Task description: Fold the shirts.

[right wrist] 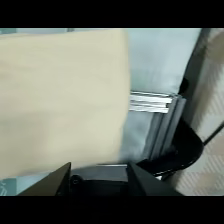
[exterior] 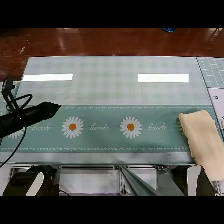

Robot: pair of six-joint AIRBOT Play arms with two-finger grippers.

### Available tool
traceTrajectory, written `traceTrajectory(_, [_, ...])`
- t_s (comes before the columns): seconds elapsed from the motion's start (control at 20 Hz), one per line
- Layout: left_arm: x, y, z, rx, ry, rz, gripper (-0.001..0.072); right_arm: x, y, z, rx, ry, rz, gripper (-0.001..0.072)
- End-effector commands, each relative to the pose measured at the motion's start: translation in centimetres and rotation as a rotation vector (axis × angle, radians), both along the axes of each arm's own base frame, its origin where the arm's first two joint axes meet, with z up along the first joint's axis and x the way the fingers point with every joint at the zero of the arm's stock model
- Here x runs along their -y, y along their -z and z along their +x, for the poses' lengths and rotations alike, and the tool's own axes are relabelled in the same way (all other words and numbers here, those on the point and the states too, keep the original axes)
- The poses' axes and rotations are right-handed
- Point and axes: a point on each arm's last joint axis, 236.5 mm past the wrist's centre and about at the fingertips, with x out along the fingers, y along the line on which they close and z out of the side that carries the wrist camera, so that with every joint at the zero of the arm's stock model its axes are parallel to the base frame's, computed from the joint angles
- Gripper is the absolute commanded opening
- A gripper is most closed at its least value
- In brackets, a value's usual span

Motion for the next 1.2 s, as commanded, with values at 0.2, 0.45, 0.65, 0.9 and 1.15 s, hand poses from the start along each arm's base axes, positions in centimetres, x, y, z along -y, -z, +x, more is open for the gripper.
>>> traceTrajectory(0.2, [-0.6, -4.3, 5.7, 0.088, 0.013, 0.041, 0.0025, 3.6, -4.1, 15.5, 0.57, -0.241, -0.057, 0.003])
traceTrajectory(0.45, [6.5, -13.1, 13.0, 0.182, 0.252, 0.043, 0.0025, -12.7, -14.4, 37.4, 1.035, -1.024, 0.071, 0.002])
traceTrajectory(0.65, [12.7, -10.0, 13.4, 0.138, 0.425, 0.224, 0.0025, -23.5, -8.3, 40.6, 0.685, -1.503, 0.009, 0.002])
traceTrajectory(0.9, [5.1, 5.2, 11.4, -0.293, 0.256, 0.43, 0.0026, -19.2, 0.5, 38.0, 0.166, -1.526, -0.013, 0.002])
traceTrajectory(1.15, [5.0, 5.8, 11.2, -0.312, 0.255, 0.424, 0.0026, -19.5, 0.1, 39.1, 0.216, -1.527, -0.047, 0.002])
